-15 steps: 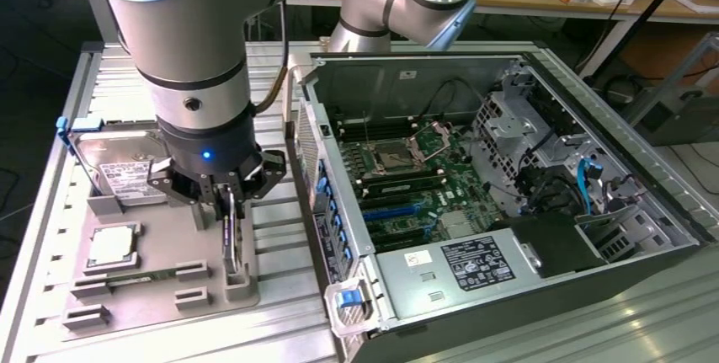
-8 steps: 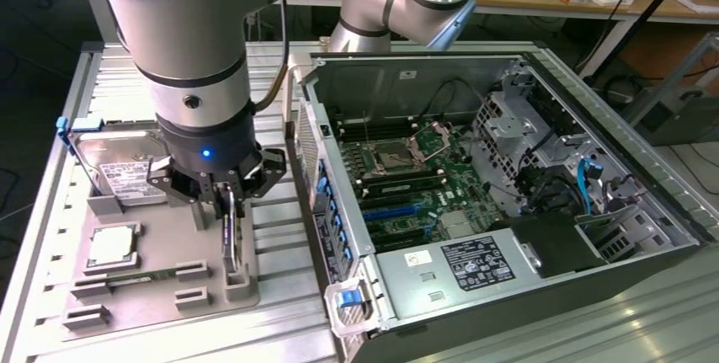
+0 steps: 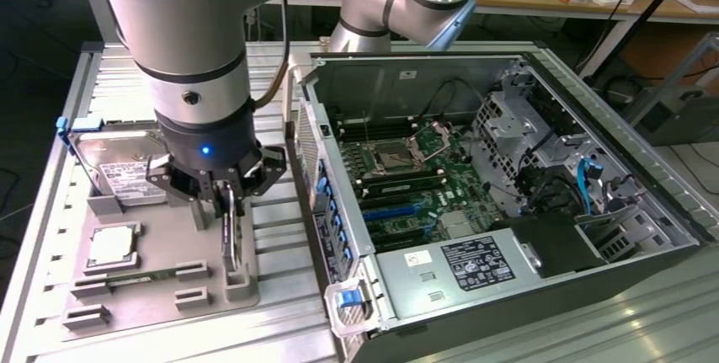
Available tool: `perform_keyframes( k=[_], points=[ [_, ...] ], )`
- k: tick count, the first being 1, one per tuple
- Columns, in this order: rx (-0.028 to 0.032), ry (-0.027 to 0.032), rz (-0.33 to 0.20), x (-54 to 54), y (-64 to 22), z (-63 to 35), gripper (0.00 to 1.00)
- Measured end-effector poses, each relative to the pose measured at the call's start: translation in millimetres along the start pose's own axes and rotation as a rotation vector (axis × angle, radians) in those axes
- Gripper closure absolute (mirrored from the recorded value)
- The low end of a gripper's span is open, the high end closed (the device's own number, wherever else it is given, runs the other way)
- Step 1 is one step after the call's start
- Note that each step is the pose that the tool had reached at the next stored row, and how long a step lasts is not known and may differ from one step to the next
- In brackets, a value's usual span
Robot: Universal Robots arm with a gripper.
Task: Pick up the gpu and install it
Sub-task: 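Pick up the gpu and move the gpu toward the slot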
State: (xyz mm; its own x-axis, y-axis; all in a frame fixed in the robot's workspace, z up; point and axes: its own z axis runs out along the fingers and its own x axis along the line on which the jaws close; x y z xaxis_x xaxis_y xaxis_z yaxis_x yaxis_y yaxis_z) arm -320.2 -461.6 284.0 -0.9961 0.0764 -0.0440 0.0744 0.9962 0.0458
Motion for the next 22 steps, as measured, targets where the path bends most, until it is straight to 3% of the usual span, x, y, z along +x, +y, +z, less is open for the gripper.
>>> perform_keyframes(
  k=[22],
  points=[
    [-0.0001, -0.0001, 0.000, -0.3, 0.3, -6.7, 0.73]
  ],
)
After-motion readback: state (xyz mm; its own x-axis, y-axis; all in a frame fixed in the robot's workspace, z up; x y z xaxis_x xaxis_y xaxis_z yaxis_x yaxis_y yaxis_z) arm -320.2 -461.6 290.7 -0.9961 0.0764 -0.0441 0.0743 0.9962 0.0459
